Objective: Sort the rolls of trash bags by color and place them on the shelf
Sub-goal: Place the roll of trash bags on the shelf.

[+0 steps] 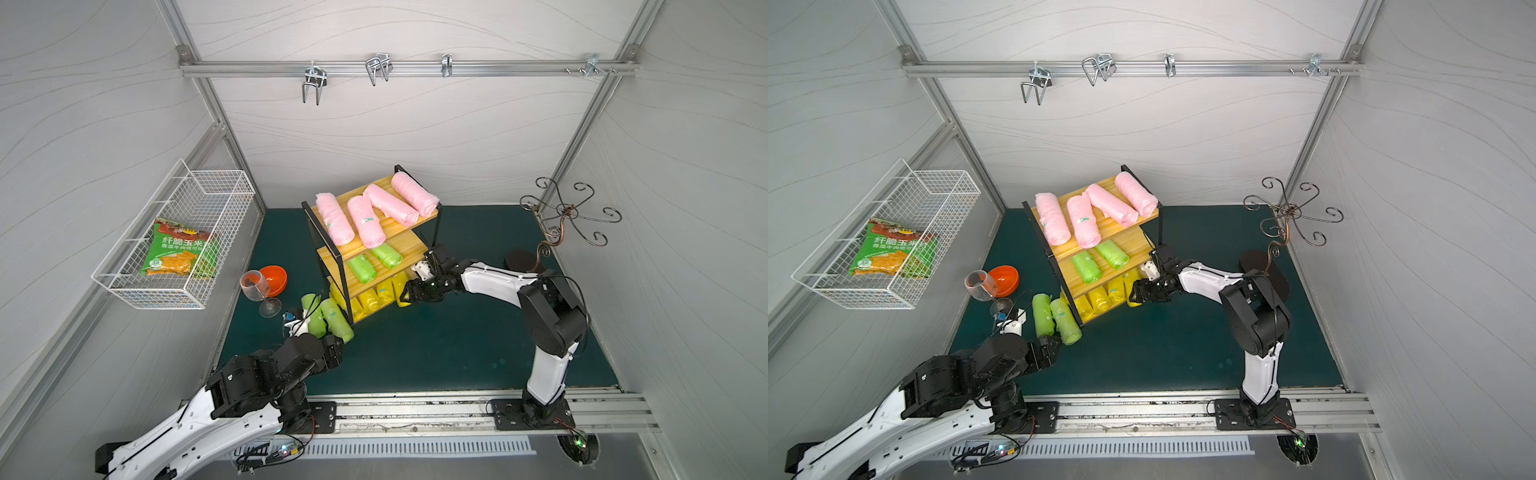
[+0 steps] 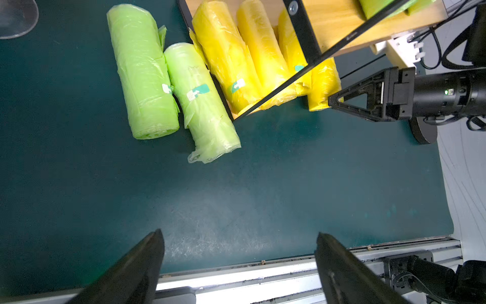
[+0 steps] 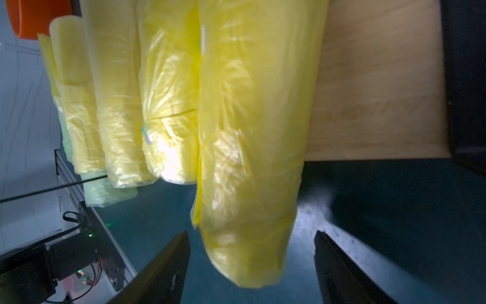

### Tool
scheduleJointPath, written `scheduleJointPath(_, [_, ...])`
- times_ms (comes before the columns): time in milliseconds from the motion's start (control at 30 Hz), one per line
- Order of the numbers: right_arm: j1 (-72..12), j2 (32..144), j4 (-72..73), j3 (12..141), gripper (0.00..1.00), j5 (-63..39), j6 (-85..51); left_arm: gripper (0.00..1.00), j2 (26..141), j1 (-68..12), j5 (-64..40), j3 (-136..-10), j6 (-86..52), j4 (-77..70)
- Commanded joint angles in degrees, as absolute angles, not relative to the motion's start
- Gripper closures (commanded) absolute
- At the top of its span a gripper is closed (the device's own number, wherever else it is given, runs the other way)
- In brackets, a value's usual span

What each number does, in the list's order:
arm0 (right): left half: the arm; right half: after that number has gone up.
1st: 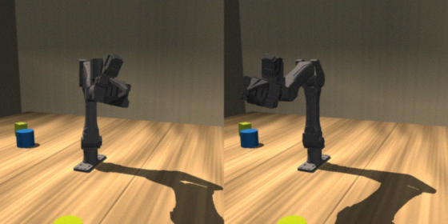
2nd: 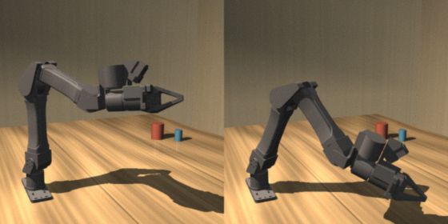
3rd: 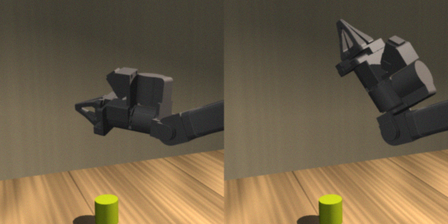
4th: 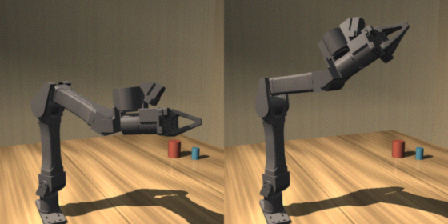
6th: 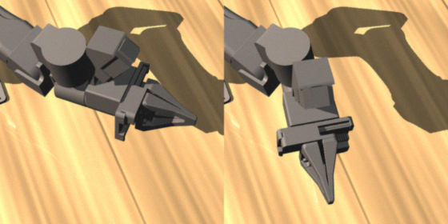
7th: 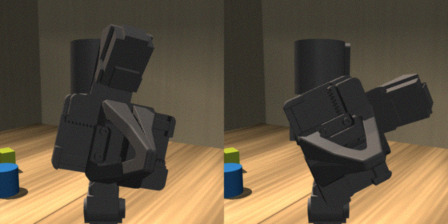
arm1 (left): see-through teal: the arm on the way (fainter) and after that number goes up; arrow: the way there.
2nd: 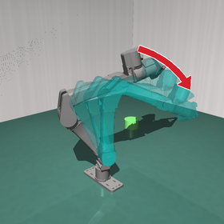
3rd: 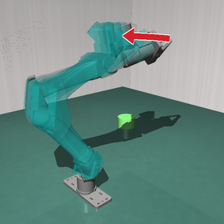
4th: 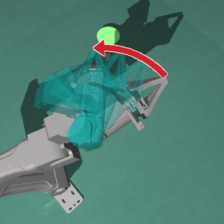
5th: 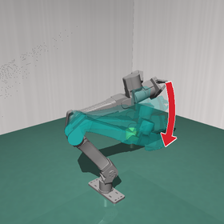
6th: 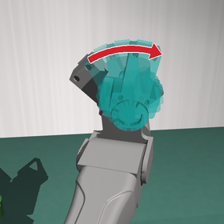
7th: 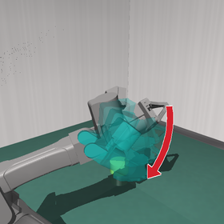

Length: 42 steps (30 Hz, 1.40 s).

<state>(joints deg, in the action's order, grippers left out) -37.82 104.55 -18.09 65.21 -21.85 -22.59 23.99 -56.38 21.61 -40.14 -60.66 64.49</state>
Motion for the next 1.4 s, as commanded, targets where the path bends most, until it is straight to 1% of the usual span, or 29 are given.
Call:
scheduleJointPath(0, [-37.0, 98.8, -21.3, 61.4, 0.22, -21.2, -24.2, 0.05, 24.2, -56.2, 21.7, -40.4, -60.6, 62.2])
scheduleJointPath(67, [-37.1, 97.0, -18.8, 58.6, 0.23, -22.6, -25.8, 0.05, 24.1, -56.2, 21.6, -40.3, -60.6, 62.2])
scheduleJointPath(167, [-37.2, 97.6, -17.6, 57.6, 0.23, -23.8, -26.2, 0.05, 24.1, -56.2, 21.4, -39.7, -60.8, 61.5])
scheduleJointPath(300, [-37.2, 100.7, -17.2, 59.6, 0.24, -26.9, -23.7, 0.05, 24.1, -56.2, 20.8, -39.6, -60.9, 61.3])
scheduleJointPath(467, [-37.3, 104.8, -20.2, 64.1, 0.25, -32.0, -17.9, 0.05, 23.1, -56.2, 21.5, -40.1, -61.1, 63.3])
scheduleJointPath(533, [-37.3, 105.3, -20.7, 64.5, 0.25, -32.5, -17.0, 0.05, 22.4, -56.2, 21.6, -40.0, -61.4, 63.6])
scheduleJointPath(733, [-39.7, 104.9, -18.2, 61.4, 0.26, -30.9, -17.8, 0.05, 22.1, -56.2, 21.5, -38.9, -62.1, 62.7])
scheduleJointPath(933, [-42.0, 105.2, -19.2, 60.0, 0.26, -28.3, -16.4, 0.05, 23.5, -56.2, 21.1, -39.6, -61.3, 62.5])
scheduleJointPath(1200, [-42.3, 97.5, -17.5, 55.2, 0.26, -23.0, -18.8, 0.05, 22.9, -56.2, 21.1, -39.0, -61.9, 62.0])
scheduleJointPath(1367, [-42.4, 93.2, -18.1, 52.6, 0.26, -22.3, -21.2, 0.05, 23.3, -56.2, 20.9, -38.9, -61.7, 61.7])
